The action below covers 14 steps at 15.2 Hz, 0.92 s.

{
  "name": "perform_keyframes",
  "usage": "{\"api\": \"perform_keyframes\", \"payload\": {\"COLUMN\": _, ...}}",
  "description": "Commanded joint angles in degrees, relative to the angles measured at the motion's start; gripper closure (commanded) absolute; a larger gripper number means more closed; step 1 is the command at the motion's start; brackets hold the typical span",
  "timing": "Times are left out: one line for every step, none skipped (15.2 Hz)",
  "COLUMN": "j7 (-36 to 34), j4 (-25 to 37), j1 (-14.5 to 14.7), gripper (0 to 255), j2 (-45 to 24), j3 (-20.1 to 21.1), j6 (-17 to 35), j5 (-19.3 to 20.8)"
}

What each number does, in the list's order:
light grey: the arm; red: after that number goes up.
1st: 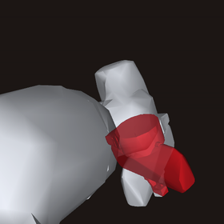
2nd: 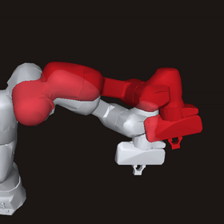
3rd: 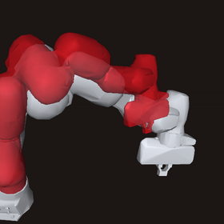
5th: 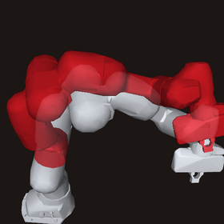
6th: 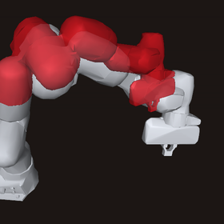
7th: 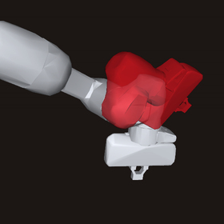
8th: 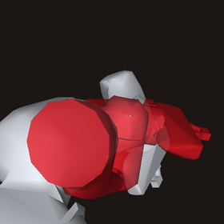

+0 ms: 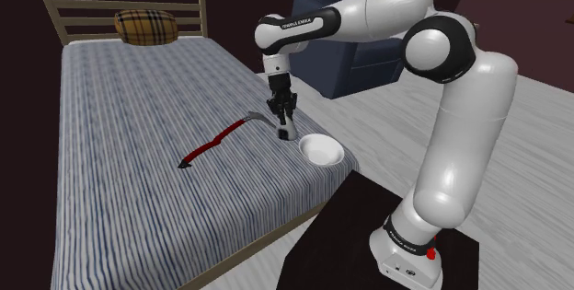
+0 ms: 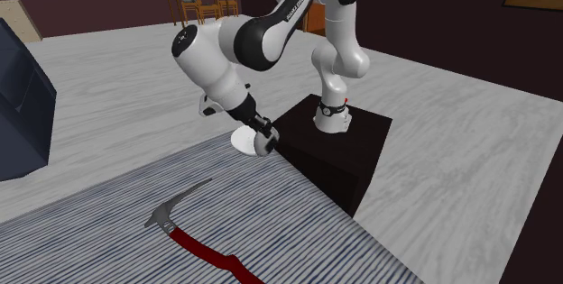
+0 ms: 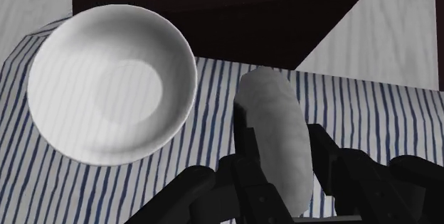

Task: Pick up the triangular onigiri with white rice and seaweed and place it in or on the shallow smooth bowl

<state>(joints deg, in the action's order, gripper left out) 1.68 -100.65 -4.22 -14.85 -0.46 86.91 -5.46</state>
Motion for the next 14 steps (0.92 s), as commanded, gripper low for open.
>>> {"api": "perform_keyframes", "payload": {"j7": 1.98, "j4": -3.40, "j1": -1.12, "gripper": 255, "j2": 2.59, "j3": -0.87, "j6": 0.64, "j5": 0.80}}
{"api": "perform_keyframes", "payload": {"j7": 3.00, "j4": -4.81, "j1": -1.71, "gripper": 255, "j2": 3.80, "j3": -1.36, "j6": 0.77, "j5": 1.26}}
{"api": "perform_keyframes", "payload": {"j7": 4.03, "j4": -6.16, "j1": -2.31, "gripper": 255, "j2": 4.97, "j3": -1.87, "j6": 0.88, "j5": 1.76}}
{"api": "perform_keyframes", "payload": {"j7": 5.06, "j4": -7.43, "j1": -2.92, "gripper": 255, "j2": 6.10, "j3": -2.40, "j6": 0.97, "j5": 2.27}}
{"api": "perform_keyframes", "payload": {"j7": 6.10, "j4": -8.62, "j1": -3.53, "gripper": 255, "j2": 7.18, "j3": -2.94, "j6": 1.03, "j5": 2.82}}
{"api": "perform_keyframes", "payload": {"j7": 7.15, "j4": -9.75, "j1": -4.15, "gripper": 255, "j2": 8.22, "j3": -3.49, "j6": 1.08, "j5": 3.38}}
{"api": "perform_keyframes", "payload": {"j7": 8.20, "j4": -10.81, "j1": -4.76, "gripper": 255, "j2": 9.22, "j3": -4.05, "j6": 1.11, "j5": 3.97}}
{"api": "perform_keyframes", "payload": {"j7": 9.26, "j4": -11.80, "j1": -5.38, "gripper": 255, "j2": 10.18, "j3": -4.63, "j6": 1.13, "j5": 4.58}}
{"api": "perform_keyframes", "payload": {"j7": 10.33, "j4": -12.72, "j1": -6.00, "gripper": 255, "j2": 11.09, "j3": -5.23, "j6": 1.14, "j5": 5.21}}
{"api": "perform_keyframes", "payload": {"j7": 11.41, "j4": -13.58, "j1": -6.64, "gripper": 255, "j2": 11.96, "j3": -5.84, "j6": 1.14, "j5": 5.87}}
{"api": "perform_keyframes", "payload": {"j7": 12.50, "j4": -14.37, "j1": -7.27, "gripper": 255, "j2": 12.79, "j3": -6.45, "j6": 1.13, "j5": 6.54}}
{"api": "perform_keyframes", "payload": {"j7": 13.60, "j4": -15.09, "j1": -7.92, "gripper": 255, "j2": 13.56, "j3": -7.08, "j6": 1.11, "j5": 7.22}}
{"api": "perform_keyframes", "payload": {"j7": 14.75, "j4": -15.78, "j1": -8.59, "gripper": 255, "j2": 14.33, "j3": -7.74, "j6": 1.08, "j5": 7.95}}
{"api": "perform_keyframes", "payload": {"j7": 14.75, "j4": -16.28, "j1": -8.60, "gripper": 255, "j2": 14.08, "j3": -7.75, "j6": 1.83, "j5": 7.93}}
